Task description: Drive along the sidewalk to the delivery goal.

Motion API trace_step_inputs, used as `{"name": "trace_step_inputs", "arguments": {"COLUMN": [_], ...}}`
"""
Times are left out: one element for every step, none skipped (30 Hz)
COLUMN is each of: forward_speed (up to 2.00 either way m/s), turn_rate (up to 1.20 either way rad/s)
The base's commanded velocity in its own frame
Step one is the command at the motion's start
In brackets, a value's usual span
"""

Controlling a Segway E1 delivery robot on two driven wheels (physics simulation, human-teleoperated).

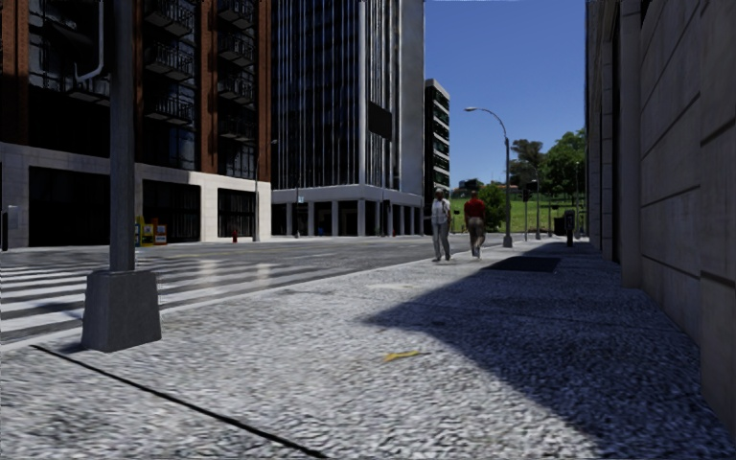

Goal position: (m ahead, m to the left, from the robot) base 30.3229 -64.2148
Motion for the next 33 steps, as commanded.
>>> {"name": "trace_step_inputs", "arguments": {"forward_speed": [2.00, 2.00, 2.00, 2.00, 2.00, 2.00, 2.00, 2.00, 2.00, 2.00, 2.00, 2.00, 2.00, 2.00, 2.00, 2.00, 2.00, 2.00, 2.00, 2.00, 2.00, 2.00, 2.00, 2.00, 2.00, 2.00, 2.00, 2.00, 2.00, 2.00, 2.00, 2.00, 2.00], "turn_rate": [-0.41, -0.41, -0.41, -0.41, -0.42, -0.43, -0.43, -0.43, -0.43, -0.43, -0.45, -0.47, -0.48, -0.48, -0.48, -0.48, -0.48, -0.48, -0.48, -0.48, -0.48, -0.48, -0.48, -0.48, -0.48, -0.48, -0.48, -0.48, -0.48, -0.48, -0.48, -0.48, -0.48]}}
